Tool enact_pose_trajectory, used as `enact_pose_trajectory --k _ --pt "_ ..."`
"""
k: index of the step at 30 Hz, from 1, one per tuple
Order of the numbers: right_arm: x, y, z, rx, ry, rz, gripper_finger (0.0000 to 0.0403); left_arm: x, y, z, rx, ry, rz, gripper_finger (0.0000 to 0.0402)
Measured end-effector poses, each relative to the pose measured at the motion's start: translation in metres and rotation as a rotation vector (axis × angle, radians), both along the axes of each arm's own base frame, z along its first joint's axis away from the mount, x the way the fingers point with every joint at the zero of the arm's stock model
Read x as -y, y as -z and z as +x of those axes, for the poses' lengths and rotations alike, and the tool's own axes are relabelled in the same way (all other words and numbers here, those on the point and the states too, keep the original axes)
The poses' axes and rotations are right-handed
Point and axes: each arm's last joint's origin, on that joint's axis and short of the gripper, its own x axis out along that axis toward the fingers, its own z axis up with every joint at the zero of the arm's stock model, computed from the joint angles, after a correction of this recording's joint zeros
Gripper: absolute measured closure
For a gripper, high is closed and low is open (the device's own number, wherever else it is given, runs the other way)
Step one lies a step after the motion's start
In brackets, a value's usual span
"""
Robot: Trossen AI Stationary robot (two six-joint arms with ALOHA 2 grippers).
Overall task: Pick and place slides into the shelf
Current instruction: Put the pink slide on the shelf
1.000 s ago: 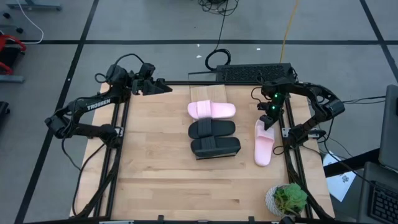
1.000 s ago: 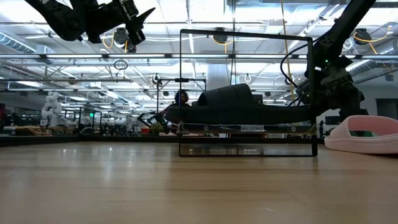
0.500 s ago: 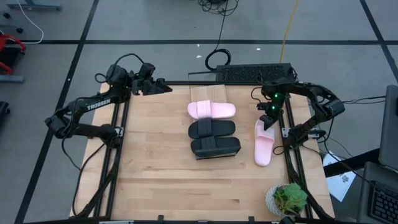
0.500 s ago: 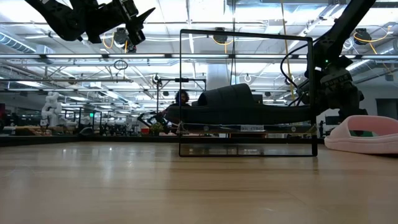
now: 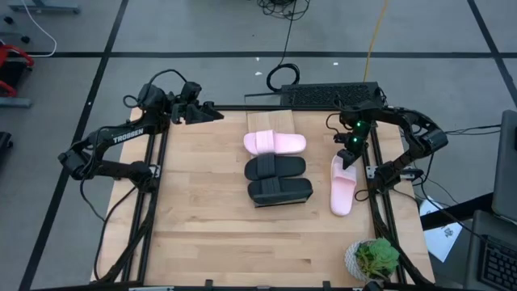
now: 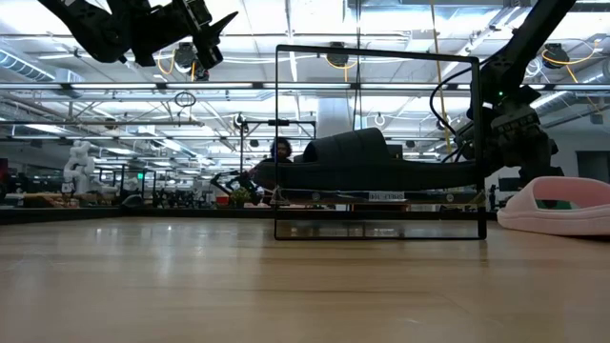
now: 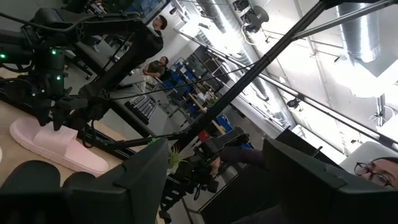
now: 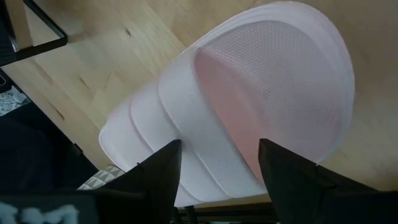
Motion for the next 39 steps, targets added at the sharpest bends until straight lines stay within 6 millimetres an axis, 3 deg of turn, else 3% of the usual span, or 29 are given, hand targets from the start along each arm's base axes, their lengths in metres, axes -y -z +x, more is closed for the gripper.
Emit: enact_pose_trajectory --k 39 --pt "0.0005 0.0004 -0.0004 -0.021 -0.002 -0.013 0.0200 -0.0001 0.0000 0.0000 0.001 -0.003 -0.002 0.0142"
